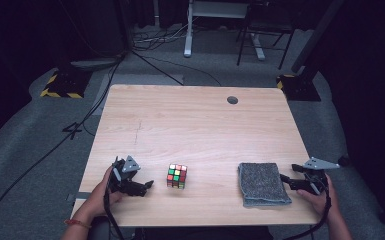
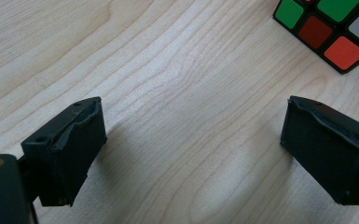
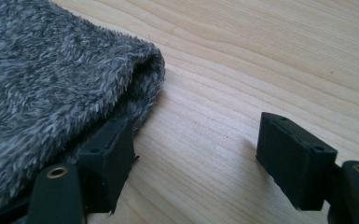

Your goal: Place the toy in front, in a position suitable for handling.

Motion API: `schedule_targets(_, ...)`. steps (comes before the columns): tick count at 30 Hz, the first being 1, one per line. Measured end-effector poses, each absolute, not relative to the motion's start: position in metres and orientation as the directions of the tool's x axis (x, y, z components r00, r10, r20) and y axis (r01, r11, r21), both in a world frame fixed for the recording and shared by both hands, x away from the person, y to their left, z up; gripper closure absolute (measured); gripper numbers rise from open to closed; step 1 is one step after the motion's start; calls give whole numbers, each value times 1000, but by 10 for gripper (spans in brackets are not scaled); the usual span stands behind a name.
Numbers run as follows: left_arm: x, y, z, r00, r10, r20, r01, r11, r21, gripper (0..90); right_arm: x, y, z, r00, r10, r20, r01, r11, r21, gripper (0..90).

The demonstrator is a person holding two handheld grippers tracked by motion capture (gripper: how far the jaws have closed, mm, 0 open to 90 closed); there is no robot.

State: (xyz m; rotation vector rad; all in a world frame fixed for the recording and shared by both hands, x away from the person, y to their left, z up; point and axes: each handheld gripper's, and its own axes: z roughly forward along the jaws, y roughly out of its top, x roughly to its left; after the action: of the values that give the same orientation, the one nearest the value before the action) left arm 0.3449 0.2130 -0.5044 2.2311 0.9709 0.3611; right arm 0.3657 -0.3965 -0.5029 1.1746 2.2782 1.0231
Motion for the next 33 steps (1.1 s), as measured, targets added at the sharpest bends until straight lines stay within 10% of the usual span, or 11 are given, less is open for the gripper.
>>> schedule_targets(18,339,191,-505,763,646,-19,488,-558,671,51,368,-394,-492,-607,794,28,511,364,779,276)
schedule_targets(33,331,166,-504,794,608,-14,458,-583,671,54,342,-329,-459,-837,545,-49,322,563,761,351)
